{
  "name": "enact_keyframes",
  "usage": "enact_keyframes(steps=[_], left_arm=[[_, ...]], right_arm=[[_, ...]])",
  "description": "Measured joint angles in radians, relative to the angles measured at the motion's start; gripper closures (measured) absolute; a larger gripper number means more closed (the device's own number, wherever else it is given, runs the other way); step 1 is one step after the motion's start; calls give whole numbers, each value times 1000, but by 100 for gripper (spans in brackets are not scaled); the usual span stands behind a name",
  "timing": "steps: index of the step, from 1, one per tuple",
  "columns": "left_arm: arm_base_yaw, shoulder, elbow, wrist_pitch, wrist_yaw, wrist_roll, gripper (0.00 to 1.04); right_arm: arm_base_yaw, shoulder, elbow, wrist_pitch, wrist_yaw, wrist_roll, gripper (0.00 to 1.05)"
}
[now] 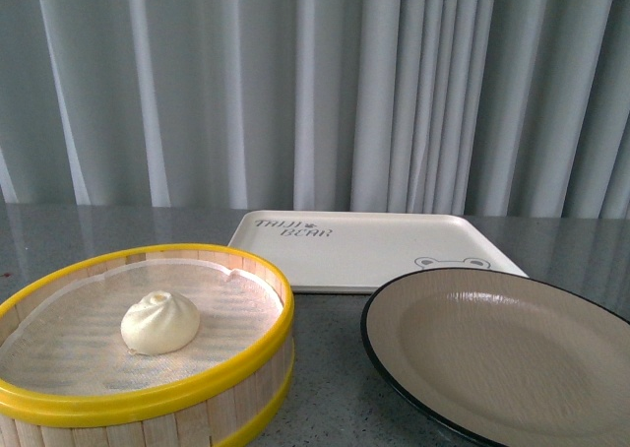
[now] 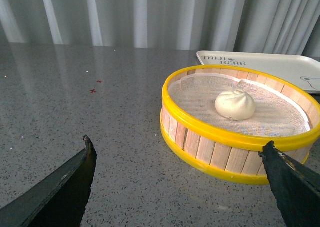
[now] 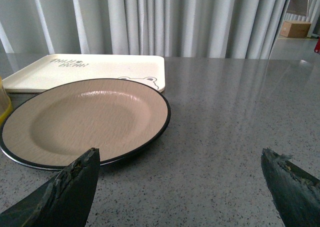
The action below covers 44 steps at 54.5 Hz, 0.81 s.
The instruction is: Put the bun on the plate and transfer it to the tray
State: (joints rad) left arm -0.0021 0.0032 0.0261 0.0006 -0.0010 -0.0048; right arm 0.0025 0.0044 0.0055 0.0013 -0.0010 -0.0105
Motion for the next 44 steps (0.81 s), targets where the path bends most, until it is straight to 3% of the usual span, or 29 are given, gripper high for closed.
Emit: enact_keyframes(steps=[44], left_arm=[[0, 0, 0, 0, 0, 0, 7]], right_arm=[[0, 0, 0, 0, 0, 0, 9]])
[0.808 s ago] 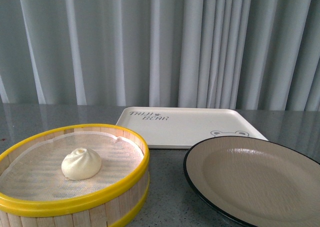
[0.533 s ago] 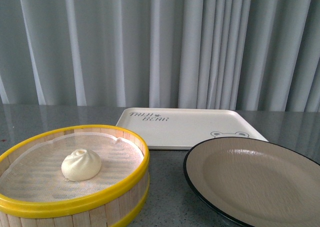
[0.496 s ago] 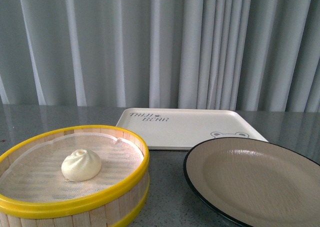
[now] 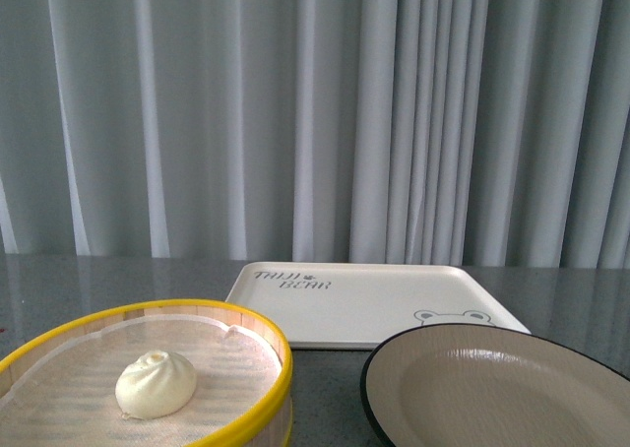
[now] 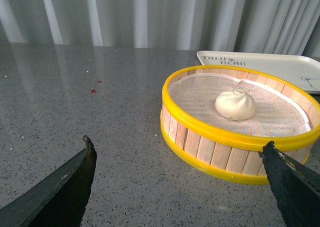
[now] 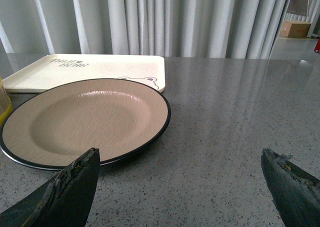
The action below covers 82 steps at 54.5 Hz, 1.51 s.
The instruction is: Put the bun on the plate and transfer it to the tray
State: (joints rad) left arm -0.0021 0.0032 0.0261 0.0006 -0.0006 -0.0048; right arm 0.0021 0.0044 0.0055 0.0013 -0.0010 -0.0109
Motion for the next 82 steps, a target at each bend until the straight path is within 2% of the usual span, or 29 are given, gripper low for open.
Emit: enact_keyframes(steps=[14, 20, 23, 27, 30, 35, 51, 63, 82], left_arm=[[1, 10, 4, -14, 10, -9, 7], [-46, 232, 138, -284, 73, -204, 7], [-74, 357, 194, -258, 98, -263, 7], [-102, 517, 326, -150, 146, -281, 7], [-114, 634, 445, -91, 176, -238, 7], [-129, 785, 576, -76, 195, -150, 7], [-198, 1197, 896, -136, 149, 18, 7], [-217, 1492, 1098, -206, 82, 14, 7], [-248, 1671, 1243, -299, 6, -14, 7]], right_arm=[[0, 0, 0, 0, 0, 0, 9], [0, 0, 0, 0, -1, 0, 9], [0, 0, 0, 0, 0, 0, 9], [0, 0, 0, 0, 0, 0, 9], [0, 0, 0, 0, 0, 0, 9], [0, 0, 0, 0, 0, 0, 9], [0, 0, 0, 0, 0, 0, 9], [0, 0, 0, 0, 0, 0, 9], [0, 0, 0, 0, 0, 0, 9]])
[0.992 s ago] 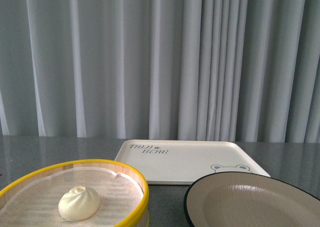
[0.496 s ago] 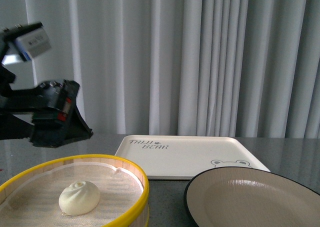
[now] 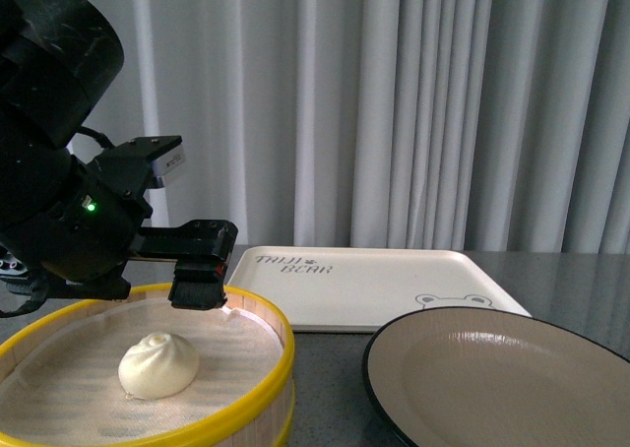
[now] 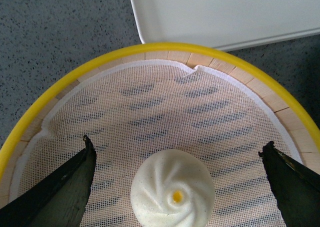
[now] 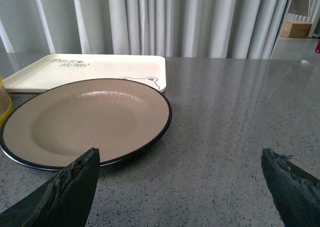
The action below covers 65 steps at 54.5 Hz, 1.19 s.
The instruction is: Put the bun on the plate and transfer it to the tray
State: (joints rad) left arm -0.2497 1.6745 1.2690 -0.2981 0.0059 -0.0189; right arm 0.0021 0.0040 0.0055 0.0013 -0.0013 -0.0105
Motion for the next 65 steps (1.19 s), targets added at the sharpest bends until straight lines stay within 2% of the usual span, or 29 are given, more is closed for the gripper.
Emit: enact_keyframes(steps=[29, 65], left_arm=[[3, 22, 25, -89, -42, 11, 7], [-23, 32, -11, -86, -56, 11, 7]], right_arm=[[0, 0, 0, 0, 0, 0, 9], [0, 0, 0, 0, 0, 0, 9]])
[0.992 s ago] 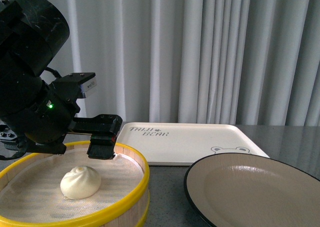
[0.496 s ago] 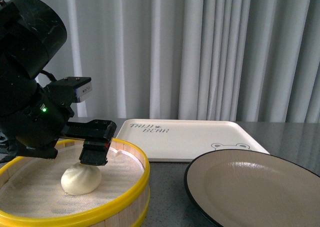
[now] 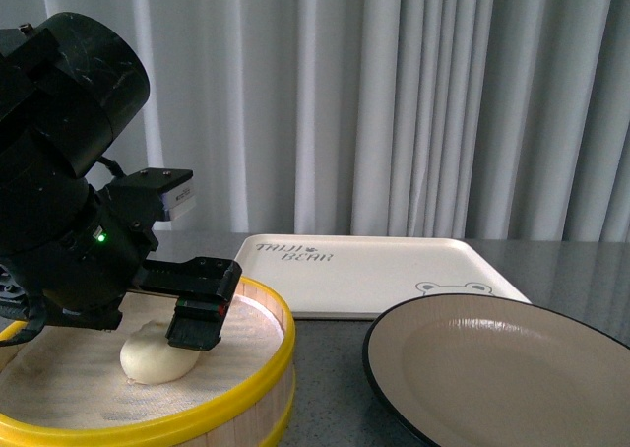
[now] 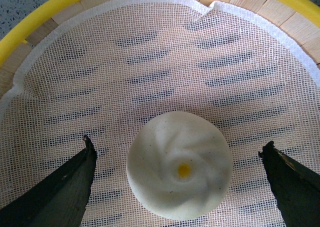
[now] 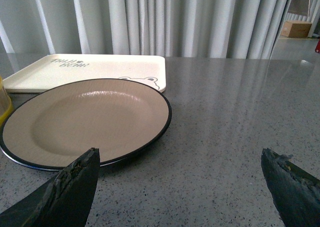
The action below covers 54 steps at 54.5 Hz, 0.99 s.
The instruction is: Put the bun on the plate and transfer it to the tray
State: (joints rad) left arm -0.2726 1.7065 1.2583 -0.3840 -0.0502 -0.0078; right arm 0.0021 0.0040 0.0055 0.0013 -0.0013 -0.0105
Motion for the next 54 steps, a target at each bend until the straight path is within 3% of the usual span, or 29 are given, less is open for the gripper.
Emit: enact_keyframes(steps=[9, 16, 40, 48, 54], left_arm=[[2, 0, -18, 0, -2, 4, 7], [8, -3, -23, 4, 0, 4, 34], [3, -75, 1, 42, 40, 18, 96], [-48, -97, 11, 123, 47, 92, 100], [-129, -98, 21, 171, 137, 134, 100]], right_arm=[[0, 0, 0, 0, 0, 0, 9], [0, 0, 0, 0, 0, 0, 9], [0, 0, 0, 0, 0, 0, 9], [0, 0, 0, 0, 0, 0, 9], [0, 0, 0, 0, 0, 0, 9]])
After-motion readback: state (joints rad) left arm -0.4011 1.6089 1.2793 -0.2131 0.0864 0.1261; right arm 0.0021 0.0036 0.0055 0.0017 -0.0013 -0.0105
